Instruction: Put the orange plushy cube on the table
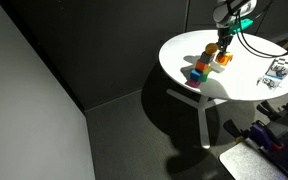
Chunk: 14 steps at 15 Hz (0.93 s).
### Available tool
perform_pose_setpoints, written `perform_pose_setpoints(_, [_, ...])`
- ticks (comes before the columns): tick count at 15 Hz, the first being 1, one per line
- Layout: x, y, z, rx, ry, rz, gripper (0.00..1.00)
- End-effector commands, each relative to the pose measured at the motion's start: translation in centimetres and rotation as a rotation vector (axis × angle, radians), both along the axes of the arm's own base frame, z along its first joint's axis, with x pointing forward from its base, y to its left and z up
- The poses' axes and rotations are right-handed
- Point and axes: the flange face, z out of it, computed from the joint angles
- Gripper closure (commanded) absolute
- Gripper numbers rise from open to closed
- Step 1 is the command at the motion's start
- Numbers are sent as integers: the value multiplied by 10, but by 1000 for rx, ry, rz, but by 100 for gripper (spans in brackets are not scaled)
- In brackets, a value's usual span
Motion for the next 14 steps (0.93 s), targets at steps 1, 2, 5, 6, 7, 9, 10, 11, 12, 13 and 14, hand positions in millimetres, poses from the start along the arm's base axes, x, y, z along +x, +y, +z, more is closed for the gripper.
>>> perform_pose_setpoints(1, [9,-2,-7,22,-8,-27,92])
perform_pose_setpoints(2, [10,-2,-11,27,-13,-23,92])
perform_pose_setpoints(5, [11,1,-22,40,-30,-17,92])
perform_pose_setpoints(6, [11,2,-25,43,-35,-16,92])
perform_pose_setpoints(7, [11,2,-29,42,-42,-15,92])
perform_pose_setpoints(9, [11,4,-36,42,-56,-12,92])
perform_pose_setpoints(10, [11,4,-39,37,-64,-10,92])
perform_pose_setpoints(11, [12,4,-43,33,-71,-9,92])
perform_pose_setpoints(12, [12,5,-46,31,-76,-8,92])
perform_pose_setpoints(13, [12,5,-48,28,-81,-6,91])
perform_pose_setpoints(14, [11,5,-51,25,-85,-1,56])
